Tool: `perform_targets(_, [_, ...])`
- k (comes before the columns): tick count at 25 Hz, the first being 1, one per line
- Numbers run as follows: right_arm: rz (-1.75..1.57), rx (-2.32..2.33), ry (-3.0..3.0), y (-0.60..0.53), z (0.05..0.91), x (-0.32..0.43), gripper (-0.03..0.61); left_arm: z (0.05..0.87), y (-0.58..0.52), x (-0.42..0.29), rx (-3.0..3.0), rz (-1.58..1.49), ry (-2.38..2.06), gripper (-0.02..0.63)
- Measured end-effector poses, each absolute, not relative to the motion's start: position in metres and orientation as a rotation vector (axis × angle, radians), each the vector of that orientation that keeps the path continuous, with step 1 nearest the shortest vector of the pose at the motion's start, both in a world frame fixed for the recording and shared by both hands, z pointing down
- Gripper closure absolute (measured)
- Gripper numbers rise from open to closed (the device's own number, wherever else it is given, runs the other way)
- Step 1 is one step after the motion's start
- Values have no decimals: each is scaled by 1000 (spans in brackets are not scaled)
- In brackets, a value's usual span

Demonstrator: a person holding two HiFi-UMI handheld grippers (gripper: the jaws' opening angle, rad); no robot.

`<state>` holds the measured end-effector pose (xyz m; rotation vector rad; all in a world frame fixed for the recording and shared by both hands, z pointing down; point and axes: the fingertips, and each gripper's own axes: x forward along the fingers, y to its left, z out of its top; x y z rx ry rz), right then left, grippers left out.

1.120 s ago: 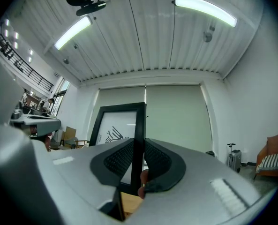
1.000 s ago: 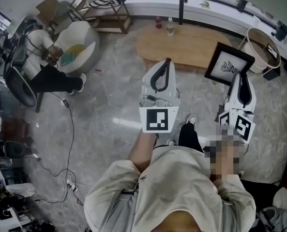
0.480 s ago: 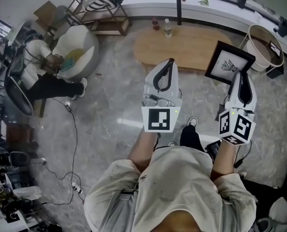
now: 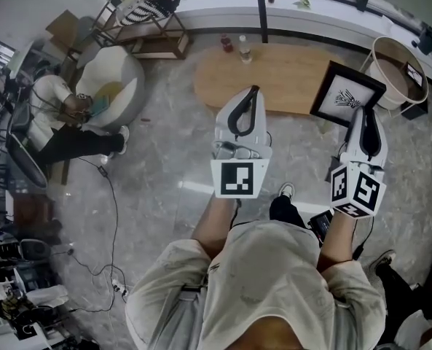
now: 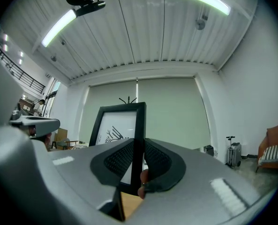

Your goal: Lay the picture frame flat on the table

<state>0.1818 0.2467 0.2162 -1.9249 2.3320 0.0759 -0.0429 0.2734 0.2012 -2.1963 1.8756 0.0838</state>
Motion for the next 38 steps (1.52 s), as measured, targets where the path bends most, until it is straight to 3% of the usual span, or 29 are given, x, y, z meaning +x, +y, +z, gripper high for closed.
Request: perform_targets(38, [57,-1999,2269,78,223,312,508,199,98,78,-2211,94,1851,609])
